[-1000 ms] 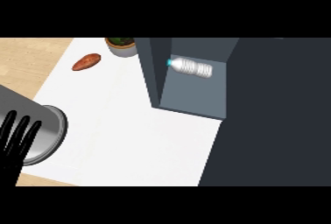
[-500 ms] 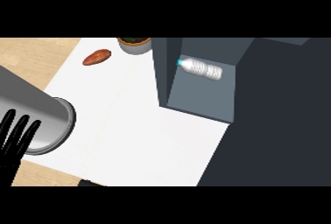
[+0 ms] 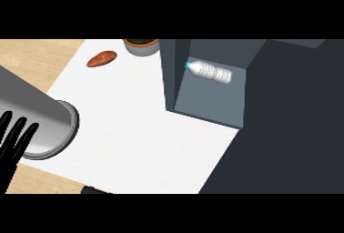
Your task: Pick up the bottled water, place it into the cabinet and close the cabinet
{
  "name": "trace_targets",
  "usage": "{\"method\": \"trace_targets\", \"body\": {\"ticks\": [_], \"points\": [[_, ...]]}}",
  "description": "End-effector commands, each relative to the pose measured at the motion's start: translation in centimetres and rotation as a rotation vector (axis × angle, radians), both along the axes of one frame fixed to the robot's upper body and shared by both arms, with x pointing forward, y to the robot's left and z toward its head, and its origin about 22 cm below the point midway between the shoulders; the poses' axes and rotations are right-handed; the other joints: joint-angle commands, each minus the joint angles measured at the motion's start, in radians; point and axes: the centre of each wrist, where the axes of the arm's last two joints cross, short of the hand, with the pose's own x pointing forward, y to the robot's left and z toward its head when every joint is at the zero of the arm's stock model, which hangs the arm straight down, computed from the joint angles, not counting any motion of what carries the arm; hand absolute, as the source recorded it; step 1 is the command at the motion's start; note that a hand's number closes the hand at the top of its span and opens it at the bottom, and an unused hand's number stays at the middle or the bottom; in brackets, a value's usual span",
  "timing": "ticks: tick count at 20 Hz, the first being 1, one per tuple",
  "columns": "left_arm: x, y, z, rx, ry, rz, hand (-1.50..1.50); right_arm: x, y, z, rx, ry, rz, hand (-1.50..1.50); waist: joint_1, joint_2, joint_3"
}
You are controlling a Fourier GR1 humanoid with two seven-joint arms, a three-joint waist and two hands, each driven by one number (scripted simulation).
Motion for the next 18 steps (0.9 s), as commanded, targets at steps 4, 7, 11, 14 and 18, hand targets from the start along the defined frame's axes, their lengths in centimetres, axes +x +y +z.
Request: {"method": "trace_targets", "body": {"ticks": [4,7,11,14,18], "points": [[0.2,0.4,0.1,-0.003,-0.008,-0.002,-1.5,0.3,2.0,0.6,-0.015,-0.021,0.06,1.5,-0.009,0.005,-0.002],[0.2,0.7,0.1,0.001,-0.004,0.009,-1.5,0.6,2.3,0.3,0.012,0.006,0.044,1.5,-0.007,0.012,0.0],[0.4,0.6,0.4,-0.003,-0.016,-0.009,-1.5,0.5,2.8,-0.4,0.037,0.079,0.091,1.5,0.008,0.027,0.002],[0.8,0.6,0.9,-0.006,-0.038,-0.02,-1.5,0.6,3.0,-0.8,0.07,0.116,0.14,1.5,0.031,0.042,0.004],[0.8,0.9,1.0,-0.004,-0.05,-0.019,-1.5,1.2,3.0,-1.3,0.112,0.153,0.119,1.5,0.05,0.044,0.004]]}}
